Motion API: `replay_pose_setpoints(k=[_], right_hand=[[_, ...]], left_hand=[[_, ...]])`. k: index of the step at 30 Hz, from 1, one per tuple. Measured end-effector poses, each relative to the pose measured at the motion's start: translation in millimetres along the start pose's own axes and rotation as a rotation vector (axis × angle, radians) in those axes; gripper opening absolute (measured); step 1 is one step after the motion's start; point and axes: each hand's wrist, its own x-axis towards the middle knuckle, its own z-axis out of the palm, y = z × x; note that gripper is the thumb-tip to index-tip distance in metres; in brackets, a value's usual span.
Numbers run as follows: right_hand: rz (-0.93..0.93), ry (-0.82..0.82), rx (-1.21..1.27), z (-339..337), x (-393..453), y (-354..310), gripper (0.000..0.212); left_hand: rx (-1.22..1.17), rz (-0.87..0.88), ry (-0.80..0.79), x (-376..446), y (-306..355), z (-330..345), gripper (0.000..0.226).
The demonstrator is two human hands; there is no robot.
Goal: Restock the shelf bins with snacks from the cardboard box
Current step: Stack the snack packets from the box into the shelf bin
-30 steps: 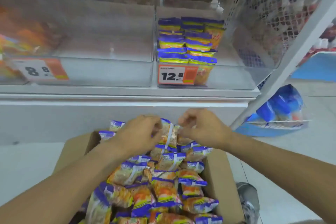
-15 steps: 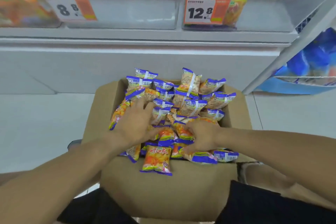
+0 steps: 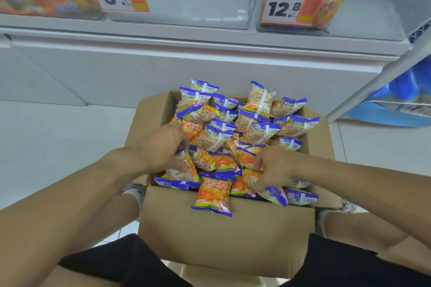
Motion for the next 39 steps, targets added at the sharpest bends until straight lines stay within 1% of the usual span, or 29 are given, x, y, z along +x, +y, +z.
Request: replay_pose_setpoints(k=[1, 2, 4, 5, 7, 8, 9, 10, 11, 12, 13, 14, 15, 17, 18, 20, 21, 22, 23, 25, 27, 29, 30, 32, 33, 34, 37, 38, 39], right_hand=[[0.01, 0.024, 0.075, -5, 0, -1, 0.05], [0.025, 0.059, 0.171, -11, -1, -3, 0.043], [0.043, 0.106, 0.344, -26, -5, -5, 0.034], [0.046, 0.116, 0.438, -33, -8, -6, 0.028], [0.051, 0.116, 0.655, -44, -10, -5, 0.024], [0.057, 0.119, 0.748, -49, -11, -3, 0.022], [0.064, 0.123, 0.818, -54, -11, -2, 0.018], [0.065, 0.111, 0.891, -59, -13, -1, 0.023], [0.061, 0.079, 0.994, -64, -16, -2, 0.034], [0.049, 0.053, 1.107, -70, -20, -3, 0.04], [0.019, 0.039, 1.211, -76, -25, -4, 0.041], [-0.022, 0.047, 1.301, -83, -32, -6, 0.038], [-0.064, 0.068, 1.374, -89, -38, -9, 0.031], [-0.157, 0.126, 1.495, -102, -52, -14, 0.012], [-0.208, 0.146, 1.563, -109, -60, -15, 0.006], [-0.33, 0.138, 1.687, -123, -73, -20, 0.004], [-0.399, 0.131, 1.742, -128, -79, -23, 0.009], [-0.47, 0.13, 1.787, -133, -82, -26, 0.016], [-0.533, 0.146, 1.815, -136, -83, -29, 0.018], [-0.632, 0.198, 1.839, -141, -83, -35, 0.015], [-0.687, 0.248, 1.837, -147, -79, -35, 0.015], [-0.721, 0.267, 1.895, -153, -77, -31, 0.018], [-0.732, 0.266, 1.938, -157, -77, -28, 0.022], [-0.77, 0.279, 1.987, -163, -78, -22, 0.031], [-0.789, 0.279, 1.986, -165, -78, -19, 0.032], [-0.806, 0.263, 1.982, -168, -80, -18, 0.03], [-0.83, 0.231, 1.945, -175, -75, -17, 0.025], [-0.822, 0.226, 1.91, -177, -72, -17, 0.025], [-0.81, 0.206, 1.856, -179, -67, -16, 0.024]], left_hand=[[-0.03, -0.021, 0.037, 0, 0, -5, 0.054], [-0.097, -0.047, 0.085, -2, 3, -12, 0.055], [-0.305, -0.114, 0.161, -5, 12, -24, 0.067], [-0.411, -0.149, 0.181, -6, 16, -30, 0.07], [-0.577, -0.188, 0.191, -4, 21, -37, 0.062], [-0.626, -0.198, 0.184, -4, 23, -41, 0.057], [-0.662, -0.208, 0.18, -3, 23, -45, 0.059], [-0.702, -0.219, 0.19, -1, 24, -48, 0.064], [-0.77, -0.238, 0.205, 1, 24, -50, 0.067], [-0.819, -0.221, 0.241, 1, 29, -56, 0.062], [-0.823, -0.195, 0.309, 2, 33, -64, 0.054], [-0.807, -0.145, 0.377, 2, 39, -76, 0.044], [-0.813, -0.099, 0.42, 2, 41, -89, 0.039], [-0.835, -0.011, 0.431, 0, 51, -119, 0.039], [-0.807, 0.002, 0.436, -1, 54, -133, 0.036], [-0.767, 0.017, 0.482, 1, 61, -154, 0.018], [-0.775, 0.042, 0.506, 3, 66, -160, 0.011], [-0.782, 0.081, 0.528, 5, 71, -165, 0.007], [-0.795, 0.11, 0.561, 7, 76, -168, 0.011], [-0.812, 0.132, 0.585, 13, 84, -169, 0.017], [-0.836, 0.163, 0.537, 19, 91, -170, 0.023], [-0.885, 0.196, 0.479, 28, 97, -172, 0.025], [-0.962, 0.179, 0.448, 32, 98, -173, 0.036], [-1.189, 0.099, 0.35, 40, 95, -179, 0.062], [-1.273, 0.076, 0.3, 42, 92, -182, 0.068], [-1.313, 0.084, 0.27, 43, 89, -186, 0.068], [-1.315, 0.125, 0.257, 47, 81, -191, 0.048], [-1.332, 0.11, 0.232, 50, 79, -192, 0.049], [-1.348, 0.09, 0.174, 52, 78, -192, 0.054]])
